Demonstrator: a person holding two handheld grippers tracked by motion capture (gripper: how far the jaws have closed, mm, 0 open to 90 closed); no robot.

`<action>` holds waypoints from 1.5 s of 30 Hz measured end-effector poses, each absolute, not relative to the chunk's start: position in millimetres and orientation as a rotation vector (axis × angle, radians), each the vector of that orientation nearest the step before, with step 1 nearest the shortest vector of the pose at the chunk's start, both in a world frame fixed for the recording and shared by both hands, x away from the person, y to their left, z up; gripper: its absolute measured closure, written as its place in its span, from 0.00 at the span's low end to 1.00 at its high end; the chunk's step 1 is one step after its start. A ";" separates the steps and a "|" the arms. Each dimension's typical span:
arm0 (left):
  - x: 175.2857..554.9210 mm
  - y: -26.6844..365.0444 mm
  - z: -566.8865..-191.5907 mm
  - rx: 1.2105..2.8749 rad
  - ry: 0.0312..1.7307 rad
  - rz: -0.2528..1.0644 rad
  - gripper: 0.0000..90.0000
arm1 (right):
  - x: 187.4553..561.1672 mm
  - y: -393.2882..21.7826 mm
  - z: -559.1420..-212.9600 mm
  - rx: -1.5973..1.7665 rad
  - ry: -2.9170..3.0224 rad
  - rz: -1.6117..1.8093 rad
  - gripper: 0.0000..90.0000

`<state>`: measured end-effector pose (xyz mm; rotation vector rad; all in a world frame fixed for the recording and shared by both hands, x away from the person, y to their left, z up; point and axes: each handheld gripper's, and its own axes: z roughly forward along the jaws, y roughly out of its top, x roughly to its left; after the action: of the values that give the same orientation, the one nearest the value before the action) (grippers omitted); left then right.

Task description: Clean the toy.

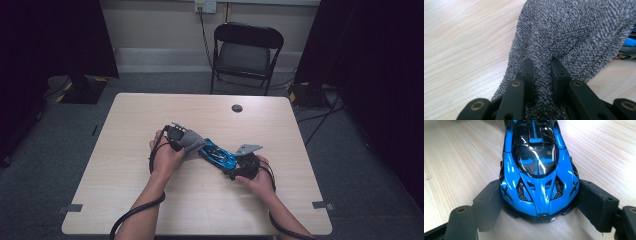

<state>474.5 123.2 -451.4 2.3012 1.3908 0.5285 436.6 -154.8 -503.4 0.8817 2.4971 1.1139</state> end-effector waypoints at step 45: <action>413.6 154.2 -460.5 2.306 1.292 0.509 0.84 | 434.0 -156.7 -482.7 0.896 2.476 1.191 0.20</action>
<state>413.6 154.2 -460.5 2.3058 1.2918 0.5092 434.0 -156.7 -482.7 0.8964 2.4758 1.1912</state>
